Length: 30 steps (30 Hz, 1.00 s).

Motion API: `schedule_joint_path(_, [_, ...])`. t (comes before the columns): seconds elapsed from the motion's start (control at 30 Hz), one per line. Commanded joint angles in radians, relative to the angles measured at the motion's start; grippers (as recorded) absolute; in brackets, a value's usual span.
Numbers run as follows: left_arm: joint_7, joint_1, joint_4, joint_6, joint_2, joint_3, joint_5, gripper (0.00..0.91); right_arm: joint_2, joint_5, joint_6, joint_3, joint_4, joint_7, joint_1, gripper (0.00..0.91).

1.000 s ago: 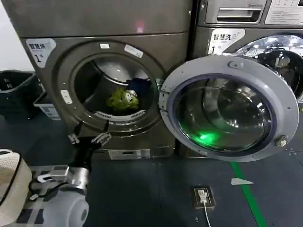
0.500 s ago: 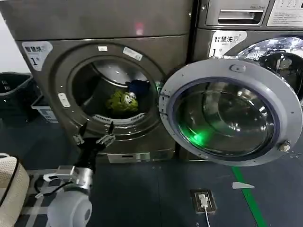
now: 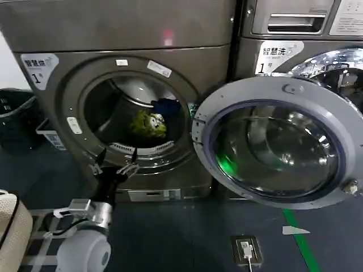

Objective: Grasp the clothes from the dryer.

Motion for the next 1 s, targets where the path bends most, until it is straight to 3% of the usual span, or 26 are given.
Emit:
schedule_joint_path(0.03, [0.000, -0.004, -0.005, 0.002, 0.002, -0.003, -0.004, 0.907, 0.001, 0.025, 0.009, 0.009, 0.001, -0.001, -0.001, 0.907])
schedule_joint_path(0.43, [0.000, -0.006, -0.004, 0.001, 0.006, -0.005, -0.004, 0.907, -0.002, 0.041, 0.006, 0.012, 0.004, 0.005, 0.003, 0.907])
schedule_joint_path(0.53, [0.000, -0.013, -0.003, 0.002, 0.015, -0.005, -0.010, 0.907, -0.005, 0.087, -0.015, 0.025, 0.011, 0.022, 0.000, 0.907])
schedule_joint_path(1.0, [0.000, -0.025, 0.006, 0.000, 0.022, -0.001, -0.018, 0.907, -0.003, 0.086, -0.013, 0.034, 0.011, 0.026, -0.008, 0.907])
